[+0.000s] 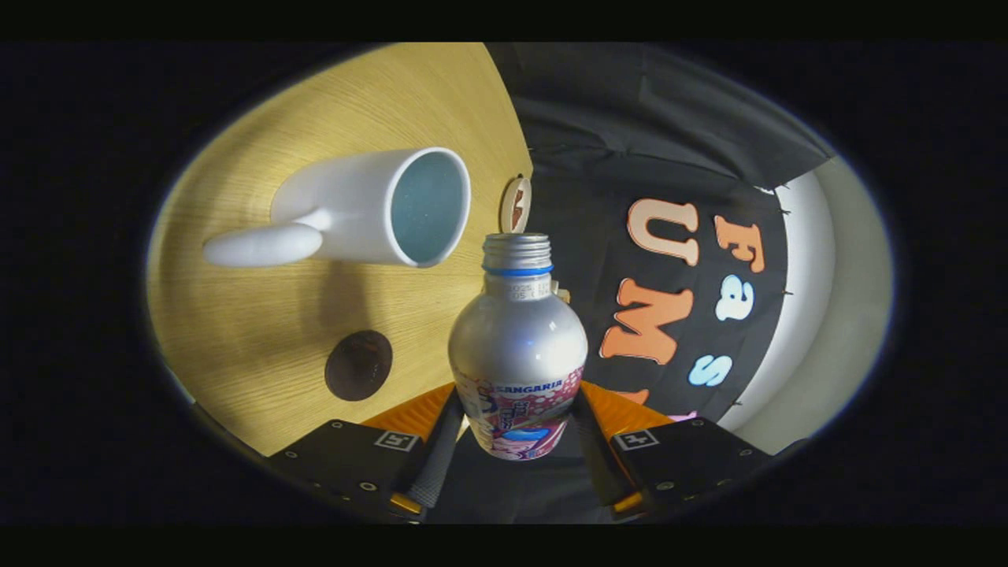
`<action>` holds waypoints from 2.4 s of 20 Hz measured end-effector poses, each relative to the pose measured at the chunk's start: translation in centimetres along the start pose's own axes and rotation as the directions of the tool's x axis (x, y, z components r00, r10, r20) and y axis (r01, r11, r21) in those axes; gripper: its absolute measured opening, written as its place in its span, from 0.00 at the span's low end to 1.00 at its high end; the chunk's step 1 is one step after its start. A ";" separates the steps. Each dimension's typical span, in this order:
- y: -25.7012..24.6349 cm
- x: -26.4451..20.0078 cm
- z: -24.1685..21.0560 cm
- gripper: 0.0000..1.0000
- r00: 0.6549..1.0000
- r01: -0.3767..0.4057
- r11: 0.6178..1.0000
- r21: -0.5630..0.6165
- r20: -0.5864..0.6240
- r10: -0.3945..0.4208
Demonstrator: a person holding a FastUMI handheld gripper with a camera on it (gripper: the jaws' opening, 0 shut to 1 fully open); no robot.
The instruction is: Take the bottle from table, then pour the juice into the cup, finally place the bottle on the coaster
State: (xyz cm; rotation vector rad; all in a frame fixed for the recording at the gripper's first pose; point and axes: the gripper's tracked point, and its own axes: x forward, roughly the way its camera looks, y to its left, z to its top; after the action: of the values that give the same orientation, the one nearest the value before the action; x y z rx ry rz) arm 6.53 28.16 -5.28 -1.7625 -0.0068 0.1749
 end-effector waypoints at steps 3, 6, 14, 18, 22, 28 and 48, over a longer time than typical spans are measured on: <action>-0.1 0.0 0.1 0.74 1.000 0.000 0.999 -0.032 0.005 0.000; 0.4 0.1 0.5 0.74 1.000 -0.012 0.998 -0.056 0.013 0.013; 0.5 0.3 0.3 0.74 1.000 -0.005 0.992 -0.123 0.014 0.007; 0.2 0.3 0.3 0.74 1.000 0.007 0.989 -0.151 0.018 -0.004; 0.1 0.5 0.2 0.74 1.000 0.011 0.989 -0.151 0.016 -0.009; -0.2 0.6 0.2 0.74 1.000 0.012 0.986 -0.168 0.013 -0.010; -2.0 1.0 0.4 0.74 0.999 0.025 0.969 -0.247 0.025 -0.019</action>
State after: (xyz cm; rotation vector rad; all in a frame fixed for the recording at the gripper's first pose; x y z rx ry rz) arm 7.66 29.02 -3.48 -2.0084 -0.0674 0.1842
